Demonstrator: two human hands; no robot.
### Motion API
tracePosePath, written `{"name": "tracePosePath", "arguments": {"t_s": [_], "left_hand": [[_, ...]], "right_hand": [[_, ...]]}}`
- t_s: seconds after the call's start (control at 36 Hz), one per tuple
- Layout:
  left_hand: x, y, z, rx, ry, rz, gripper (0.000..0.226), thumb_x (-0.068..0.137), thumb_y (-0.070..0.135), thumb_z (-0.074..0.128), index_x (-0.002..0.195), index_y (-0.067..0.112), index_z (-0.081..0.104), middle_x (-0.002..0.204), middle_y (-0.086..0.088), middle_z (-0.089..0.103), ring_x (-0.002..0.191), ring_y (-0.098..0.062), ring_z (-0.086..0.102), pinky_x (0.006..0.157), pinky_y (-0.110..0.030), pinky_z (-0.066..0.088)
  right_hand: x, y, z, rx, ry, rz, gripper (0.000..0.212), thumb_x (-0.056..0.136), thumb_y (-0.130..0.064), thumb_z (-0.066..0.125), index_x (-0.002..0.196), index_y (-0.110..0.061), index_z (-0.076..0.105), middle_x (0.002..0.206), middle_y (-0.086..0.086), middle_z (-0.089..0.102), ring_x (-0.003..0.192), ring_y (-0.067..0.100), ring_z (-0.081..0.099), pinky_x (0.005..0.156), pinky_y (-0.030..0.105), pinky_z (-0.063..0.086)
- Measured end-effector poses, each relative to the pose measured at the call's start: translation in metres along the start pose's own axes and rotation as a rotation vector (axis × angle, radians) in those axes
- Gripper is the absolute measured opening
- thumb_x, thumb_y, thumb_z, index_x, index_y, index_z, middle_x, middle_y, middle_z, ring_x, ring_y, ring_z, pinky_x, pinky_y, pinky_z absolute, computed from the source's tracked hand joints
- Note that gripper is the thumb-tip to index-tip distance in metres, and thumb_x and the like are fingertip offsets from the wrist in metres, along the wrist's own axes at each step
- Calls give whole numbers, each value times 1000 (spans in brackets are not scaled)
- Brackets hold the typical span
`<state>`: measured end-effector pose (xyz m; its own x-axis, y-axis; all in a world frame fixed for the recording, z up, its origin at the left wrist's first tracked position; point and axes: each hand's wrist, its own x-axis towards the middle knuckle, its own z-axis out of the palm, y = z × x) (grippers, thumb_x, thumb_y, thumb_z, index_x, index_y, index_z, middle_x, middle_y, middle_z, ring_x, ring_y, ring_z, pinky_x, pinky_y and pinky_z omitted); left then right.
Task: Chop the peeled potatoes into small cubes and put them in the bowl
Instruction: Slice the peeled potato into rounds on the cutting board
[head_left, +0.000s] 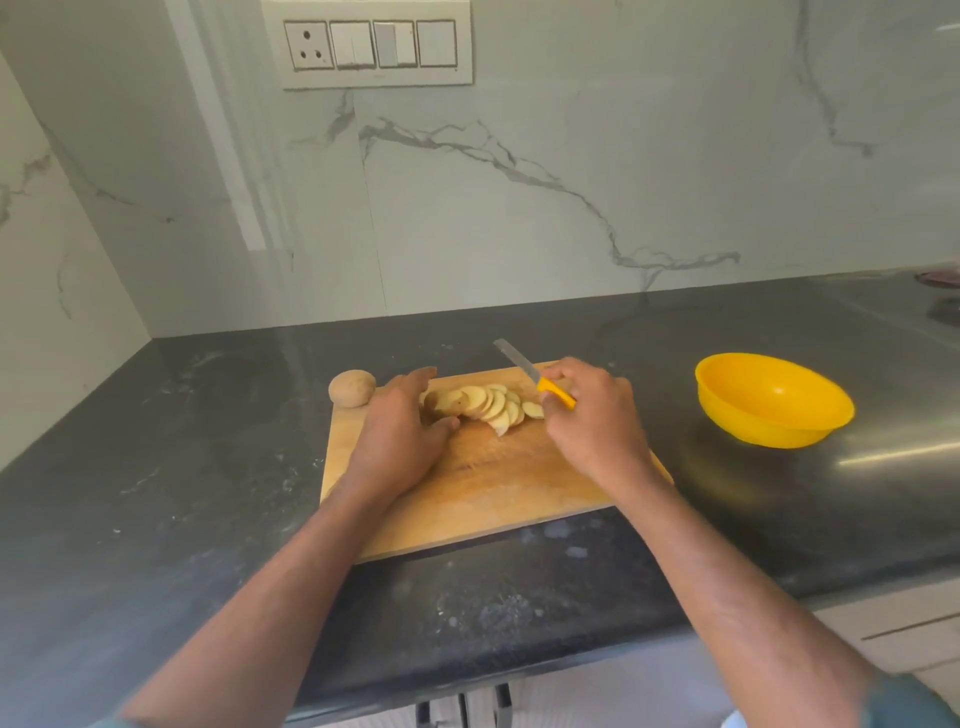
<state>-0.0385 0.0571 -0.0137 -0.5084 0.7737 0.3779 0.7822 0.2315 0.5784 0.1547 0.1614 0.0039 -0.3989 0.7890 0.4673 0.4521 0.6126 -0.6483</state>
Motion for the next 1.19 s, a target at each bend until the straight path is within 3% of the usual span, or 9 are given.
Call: {"name": "tracePosePath", "arguments": {"t_s": [0.11,0.25,0.36,0.58,0.78,0.86,0.94,1.08,1.19], "left_hand": [[4,2,0,17,6,4,60,84,33,83,136,18,59,130,-2,63,111,-16,61,96,-33,54],[11,7,4,8,9,-16,63,73,45,89,125,18,65,115,4,66,99,-12,61,83,-28,54],[18,11,4,39,-8,-34,60,73,42,90,123,18,66,113,3,66,100,-14,61,86,-33,57],[18,9,8,30,12,-34,62,71,43,91,122,18,65,113,2,64,100,-15,60,85,-34,56],[20,3,1,24,-50,-40,79,70,49,90,137,21,58,131,0,63,121,-20,57,101,-39,52],[20,-5,-5,-33,-117,-40,80,74,45,88,143,26,54,132,4,62,119,-15,58,100,-35,52],[21,-13,-8,-39,-159,-4,68,82,34,84,143,27,56,130,5,65,115,-12,60,100,-31,51],[24,-20,-7,-93,-164,9,51,92,11,72,140,22,61,132,3,67,119,-12,61,105,-28,48],[22,-20,-3,-102,-123,27,47,90,12,75,135,22,64,125,4,69,117,-16,61,105,-38,51]], "right_hand": [[10,11,-2,-43,1,5,23,89,-14,64,110,-20,71,103,-4,73,93,19,66,69,22,44],[11,17,1,-17,-31,41,28,82,-21,74,109,-27,69,77,-10,67,71,9,63,63,27,51],[12,19,1,3,-88,30,42,75,-25,84,114,-29,69,88,-14,65,88,10,63,73,23,47],[16,21,7,-46,-109,5,53,71,-31,89,119,-28,68,110,-4,71,102,15,65,83,30,54],[26,18,8,-72,-174,-25,49,72,-25,88,116,-29,68,107,-4,68,100,16,62,76,28,48],[20,19,7,-26,-112,-30,39,75,-24,84,111,-27,71,94,-8,70,91,14,66,71,24,51],[12,12,8,5,-56,-77,37,77,-32,83,111,-27,69,83,-12,66,75,10,64,62,26,52],[5,-2,17,-71,-129,-110,56,70,-43,88,119,-33,65,91,-18,64,75,5,67,72,34,58],[6,-1,19,-97,-124,-113,55,74,-43,87,122,-33,64,102,-11,69,74,3,67,77,33,57]]}}
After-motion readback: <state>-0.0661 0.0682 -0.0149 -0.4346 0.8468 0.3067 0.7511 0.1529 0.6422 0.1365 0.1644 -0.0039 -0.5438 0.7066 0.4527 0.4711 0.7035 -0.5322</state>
